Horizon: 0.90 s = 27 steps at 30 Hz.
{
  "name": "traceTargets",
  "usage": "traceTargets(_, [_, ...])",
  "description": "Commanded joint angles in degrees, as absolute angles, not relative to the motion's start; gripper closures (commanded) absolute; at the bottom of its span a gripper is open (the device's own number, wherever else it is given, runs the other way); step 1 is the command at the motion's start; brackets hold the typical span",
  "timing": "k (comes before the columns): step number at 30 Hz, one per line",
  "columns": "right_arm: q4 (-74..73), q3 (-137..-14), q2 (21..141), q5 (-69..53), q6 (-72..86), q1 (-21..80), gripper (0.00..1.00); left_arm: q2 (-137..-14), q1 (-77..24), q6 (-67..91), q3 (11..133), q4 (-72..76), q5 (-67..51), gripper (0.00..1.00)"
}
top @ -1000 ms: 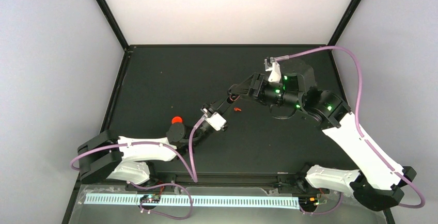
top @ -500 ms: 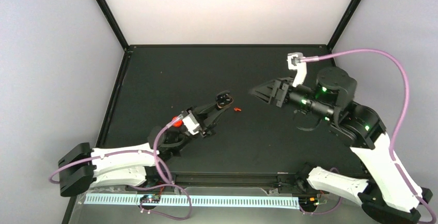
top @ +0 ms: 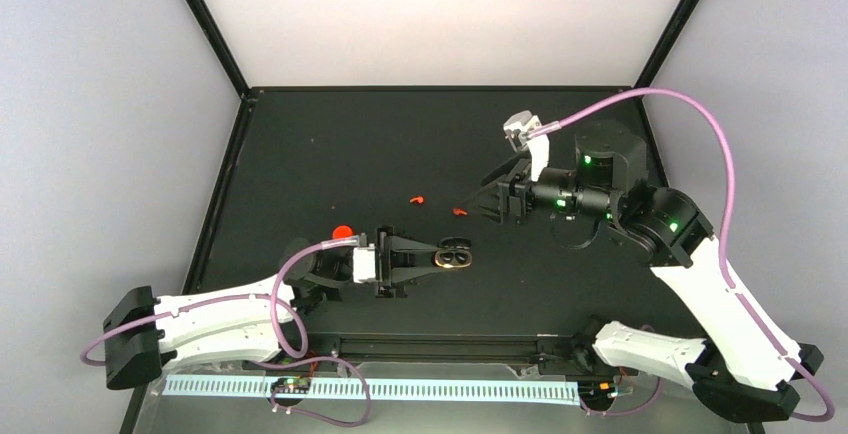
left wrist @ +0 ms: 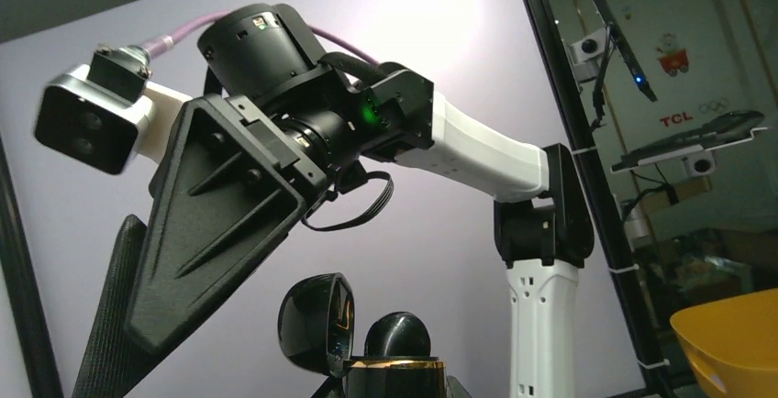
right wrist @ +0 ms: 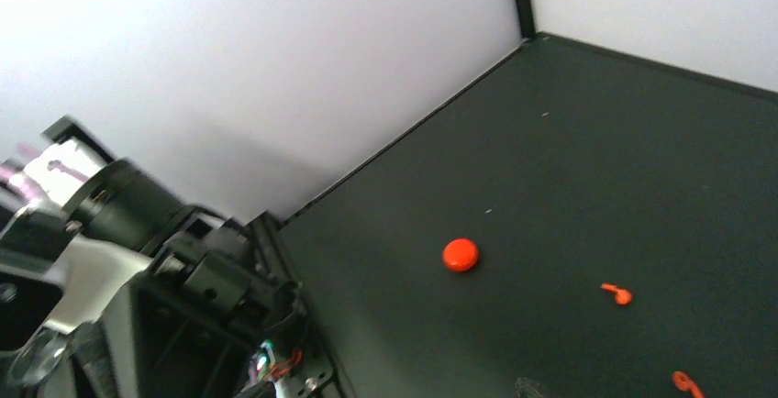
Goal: Insert the wireless bluetooth earbuds into the charging case
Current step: Close the charging case, then place the charging case at the center of the board.
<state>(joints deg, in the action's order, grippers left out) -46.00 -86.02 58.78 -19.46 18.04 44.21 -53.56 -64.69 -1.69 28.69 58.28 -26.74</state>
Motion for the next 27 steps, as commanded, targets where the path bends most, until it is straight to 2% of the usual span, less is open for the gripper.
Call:
traceTargets(1, [-46.6,-85.7,57.8,-28.9,14.6,44.0,0.33,-55.1,-64.5,-0.8,32.1,56.9,-30.6,0.98])
traceTargets(20, [-52.4,-86.8,57.6,-35.6,12.1,45.8,0.36,-55.8,-64.5,-4.6,33.1,56.3,-21.3,0.98])
traceTargets(23, [-52.2,-87.7,55.9,-23.2,13.4,45.8,0.35,-55.6,-64.4,-4.5,32.7,55.6,-18.9,0.98])
traceTargets(27, [-44.4,-80.5,48.2,2.7,18.8,45.7,0.33,-55.1,-62.6,3.4,31.3,50.0,-1.8,0.98])
